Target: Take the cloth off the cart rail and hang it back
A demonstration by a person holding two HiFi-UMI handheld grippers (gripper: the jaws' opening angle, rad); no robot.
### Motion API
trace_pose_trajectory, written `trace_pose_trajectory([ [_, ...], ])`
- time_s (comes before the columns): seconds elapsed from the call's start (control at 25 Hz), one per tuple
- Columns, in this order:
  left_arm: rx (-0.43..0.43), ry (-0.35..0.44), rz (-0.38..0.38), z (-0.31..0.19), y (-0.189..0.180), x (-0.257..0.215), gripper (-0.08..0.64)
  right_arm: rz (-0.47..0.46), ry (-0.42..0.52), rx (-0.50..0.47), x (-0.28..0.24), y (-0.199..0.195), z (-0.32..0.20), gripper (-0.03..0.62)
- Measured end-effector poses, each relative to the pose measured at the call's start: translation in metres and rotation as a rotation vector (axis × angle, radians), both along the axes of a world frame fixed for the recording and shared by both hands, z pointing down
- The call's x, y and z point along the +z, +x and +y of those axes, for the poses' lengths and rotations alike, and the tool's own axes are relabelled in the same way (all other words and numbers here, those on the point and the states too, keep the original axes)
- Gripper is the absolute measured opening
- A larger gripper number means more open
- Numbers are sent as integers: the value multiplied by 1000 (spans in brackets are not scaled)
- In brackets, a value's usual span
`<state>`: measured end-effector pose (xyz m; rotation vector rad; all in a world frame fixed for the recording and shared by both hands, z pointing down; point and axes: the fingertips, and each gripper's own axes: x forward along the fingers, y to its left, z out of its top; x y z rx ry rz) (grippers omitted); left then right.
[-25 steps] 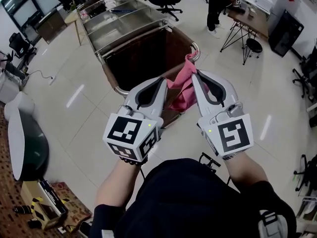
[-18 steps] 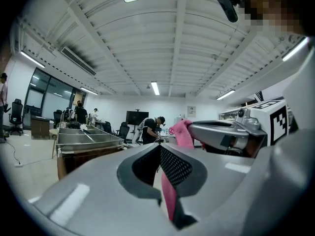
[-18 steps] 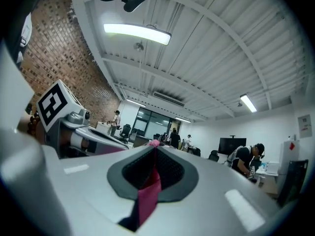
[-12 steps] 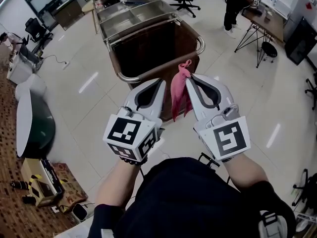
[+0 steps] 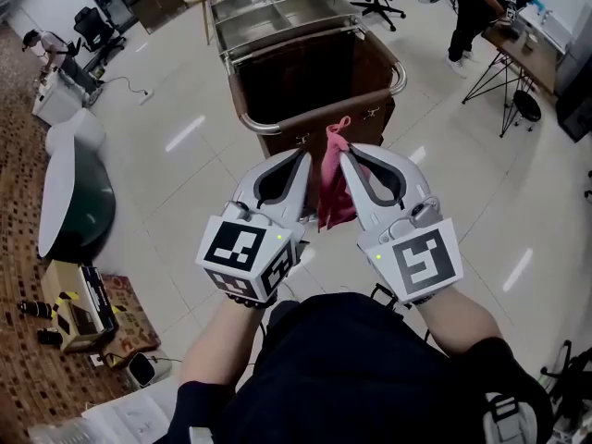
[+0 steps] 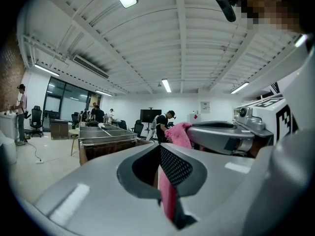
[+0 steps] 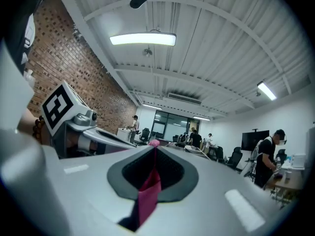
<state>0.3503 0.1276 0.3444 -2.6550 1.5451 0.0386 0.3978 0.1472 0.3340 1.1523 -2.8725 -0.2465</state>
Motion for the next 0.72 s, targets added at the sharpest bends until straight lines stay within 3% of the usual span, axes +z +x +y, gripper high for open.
trace_pose_trajectory([
  [0.4, -78, 10, 25, 7, -58, 10, 2, 1, -5, -75, 14, -57, 6, 8],
  [0.72, -74, 14, 46, 24, -150, 9, 3, 19, 1, -82, 6, -150, 22, 8],
])
